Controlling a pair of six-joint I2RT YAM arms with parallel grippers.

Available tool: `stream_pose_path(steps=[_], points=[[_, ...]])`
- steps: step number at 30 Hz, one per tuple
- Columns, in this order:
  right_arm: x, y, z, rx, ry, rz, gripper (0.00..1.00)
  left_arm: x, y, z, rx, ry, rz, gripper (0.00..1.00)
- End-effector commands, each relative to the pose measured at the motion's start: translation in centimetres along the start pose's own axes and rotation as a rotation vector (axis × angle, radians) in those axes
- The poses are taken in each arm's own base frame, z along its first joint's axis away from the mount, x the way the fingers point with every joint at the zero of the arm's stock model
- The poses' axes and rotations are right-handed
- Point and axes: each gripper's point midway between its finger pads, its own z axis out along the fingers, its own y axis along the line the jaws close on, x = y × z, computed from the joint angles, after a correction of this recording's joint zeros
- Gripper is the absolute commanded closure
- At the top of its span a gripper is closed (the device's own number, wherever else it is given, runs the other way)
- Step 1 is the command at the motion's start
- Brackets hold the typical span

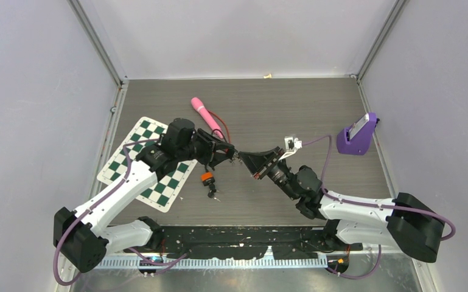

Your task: Unlock with the key

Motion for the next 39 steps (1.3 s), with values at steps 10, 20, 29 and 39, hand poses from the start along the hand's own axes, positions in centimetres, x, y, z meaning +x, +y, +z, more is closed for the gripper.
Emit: stream_pose_path(steps=[10,20,29,39], points=[[1.4,0.1,1.5,0.02,0.037,-0.033,0.95,4.6,-3.0,-3.0,0.11,0.178,0.068,1.0],[1.9,-2.7,0.6,0.146,0.083,-0.148,0.95,3.8,-2.3,-3.1,0.07,0.119,0.124,1.0],[2.7,-1.7,2.5,0.127,0.09,-0.083,0.95,4.2,-2.2,-2.8,0.068,0.112,0.15,1.0],[1.0,-1.5,0.7,0.145,0.084,-0.087,0.95,1.8,-0.3,-1.3,0.028,0.079,0.091,1.0]])
